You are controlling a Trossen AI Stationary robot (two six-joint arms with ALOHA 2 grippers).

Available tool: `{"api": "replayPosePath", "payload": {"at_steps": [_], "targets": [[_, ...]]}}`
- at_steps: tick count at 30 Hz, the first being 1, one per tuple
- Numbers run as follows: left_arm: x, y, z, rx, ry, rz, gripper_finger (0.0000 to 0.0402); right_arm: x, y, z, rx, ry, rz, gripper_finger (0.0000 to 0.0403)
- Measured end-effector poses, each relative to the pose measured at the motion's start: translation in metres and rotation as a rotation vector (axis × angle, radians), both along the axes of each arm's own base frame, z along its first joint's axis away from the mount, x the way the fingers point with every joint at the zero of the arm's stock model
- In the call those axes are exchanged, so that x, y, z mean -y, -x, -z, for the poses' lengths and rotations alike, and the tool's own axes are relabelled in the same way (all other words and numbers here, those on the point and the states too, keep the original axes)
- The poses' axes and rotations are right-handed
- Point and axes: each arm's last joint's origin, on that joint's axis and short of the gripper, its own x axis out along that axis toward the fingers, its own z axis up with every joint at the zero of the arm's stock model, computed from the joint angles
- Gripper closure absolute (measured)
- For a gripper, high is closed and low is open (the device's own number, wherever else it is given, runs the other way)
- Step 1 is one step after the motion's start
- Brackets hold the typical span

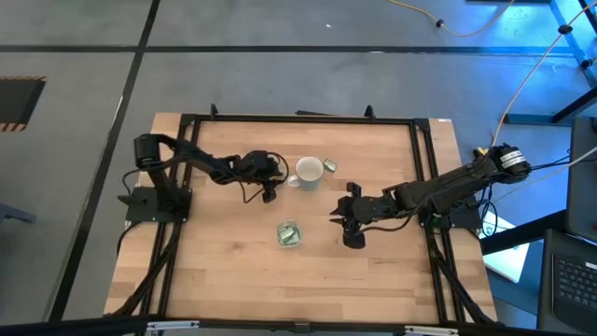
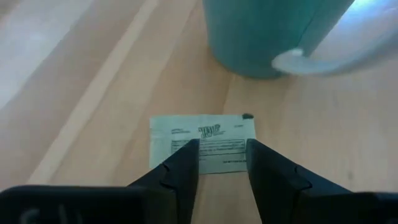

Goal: Pick and place Stevia / Truvia into bins
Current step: Put the white stevia packet into the transparent bin

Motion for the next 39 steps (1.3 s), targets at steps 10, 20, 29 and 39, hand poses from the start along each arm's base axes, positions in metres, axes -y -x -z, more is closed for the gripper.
{"api": "replayPosePath", "payload": {"at_steps": [10, 20, 29, 39], "targets": [[-0.003, -0.010, 0.016, -0.029, 0.010, 0.011, 0.0321, 0.000, 0.001, 0.002, -0.021, 0.006, 0.001, 0.0311], [-0.003, -0.009, 0.015, -0.026, 0.025, -0.015, 0.0394, 0.001, 0.002, 0.002, -0.032, 0.004, 0.005, 0.0311], [0.002, 0.007, -0.023, -0.047, 0.065, -0.046, 0.0396, 0.001, 0.003, 0.003, -0.037, -0.012, 0.021, 0.0311], [0.039, 0.015, -0.085, 0.179, 0.298, 0.085, 0.0392, 0.001, 0.003, 0.003, -0.046, -0.009, 0.021, 0.0311]]}}
